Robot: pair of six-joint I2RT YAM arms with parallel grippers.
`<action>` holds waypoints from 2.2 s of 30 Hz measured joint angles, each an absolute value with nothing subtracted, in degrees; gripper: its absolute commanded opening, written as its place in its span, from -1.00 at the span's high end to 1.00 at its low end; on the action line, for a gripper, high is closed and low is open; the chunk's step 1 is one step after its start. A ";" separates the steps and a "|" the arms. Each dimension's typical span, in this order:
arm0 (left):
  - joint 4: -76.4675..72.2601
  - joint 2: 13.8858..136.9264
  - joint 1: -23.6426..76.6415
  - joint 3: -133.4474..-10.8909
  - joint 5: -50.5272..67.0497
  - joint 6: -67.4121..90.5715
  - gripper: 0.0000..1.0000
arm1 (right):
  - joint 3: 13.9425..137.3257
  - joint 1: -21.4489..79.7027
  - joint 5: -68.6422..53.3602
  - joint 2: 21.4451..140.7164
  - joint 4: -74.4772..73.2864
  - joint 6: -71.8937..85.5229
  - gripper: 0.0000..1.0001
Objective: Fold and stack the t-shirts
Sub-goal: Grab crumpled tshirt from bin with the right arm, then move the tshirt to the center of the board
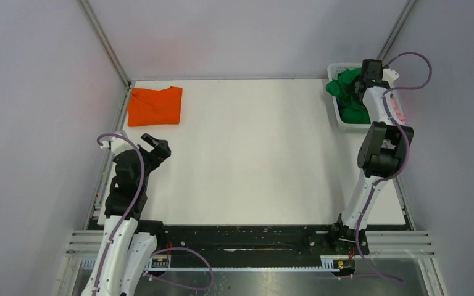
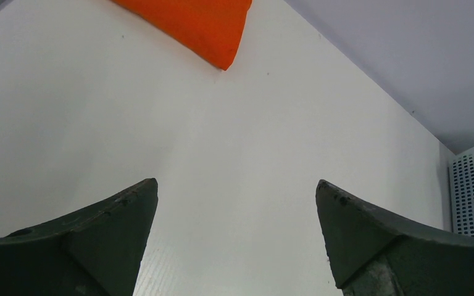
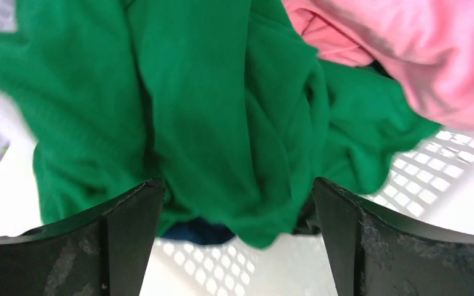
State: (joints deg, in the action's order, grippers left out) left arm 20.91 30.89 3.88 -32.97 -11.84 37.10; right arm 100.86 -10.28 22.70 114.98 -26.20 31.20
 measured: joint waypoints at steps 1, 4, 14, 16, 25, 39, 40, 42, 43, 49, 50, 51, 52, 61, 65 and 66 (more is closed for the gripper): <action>20.91 31.00 3.88 -32.97 -11.88 37.10 -0.98 | 102.78 -10.90 22.00 117.54 -26.50 32.53 -0.93; 20.91 31.27 3.88 -32.97 -11.97 37.10 -0.98 | 107.07 -12.27 19.33 123.83 -26.61 35.77 -0.08; 20.91 32.36 3.88 -32.99 -11.49 37.12 -0.98 | 115.70 -14.33 4.80 128.92 -26.30 37.39 0.90; 20.91 32.32 3.88 -32.99 -10.90 37.15 -0.98 | 114.39 -14.24 3.16 125.73 -26.00 37.39 0.91; 20.88 29.06 3.88 -32.93 -7.07 39.18 -0.98 | 106.98 -13.23 -5.74 96.79 -19.68 37.52 0.92; 22.09 23.62 3.88 -31.64 -2.17 43.05 -0.98 | 123.59 14.70 -28.88 88.40 -27.55 29.95 0.88; 22.72 23.66 3.88 -31.64 -2.02 43.29 -0.98 | 125.16 16.36 -31.07 88.95 -28.64 29.85 0.88; 24.34 23.88 3.88 -31.73 -1.78 43.66 -0.98 | 127.52 18.28 -34.04 90.00 -30.04 29.78 0.88; 25.10 24.05 3.88 -31.83 -1.65 43.81 -0.98 | 128.57 19.14 -35.86 90.59 -30.63 29.85 0.86; 28.80 24.23 3.88 -32.56 -1.41 44.97 -0.98 | 121.58 20.45 -37.26 87.99 -32.40 29.76 0.52; 29.15 24.23 3.88 -32.62 -1.26 45.15 -0.98 | 118.02 20.43 -35.57 86.35 -32.77 29.65 0.44; 29.45 24.27 3.88 -32.69 -0.97 45.41 -0.98 | 111.39 20.36 -32.69 83.46 -32.51 29.21 0.37; 29.71 24.45 3.88 -32.69 -0.47 45.71 -0.98 | 105.45 20.16 -30.09 80.99 -32.91 29.10 0.35; 29.45 32.05 3.88 -32.51 6.20 46.19 -0.98 | 57.21 4.36 -7.77 74.65 -34.44 33.43 -0.99; 24.73 37.47 3.90 -30.65 12.51 46.46 -0.98 | 54.02 3.77 -3.20 72.16 -35.31 33.04 -0.99; 22.94 39.03 4.10 -29.85 14.31 46.63 -0.98 | 53.67 3.81 -2.55 70.54 -34.79 32.88 -0.99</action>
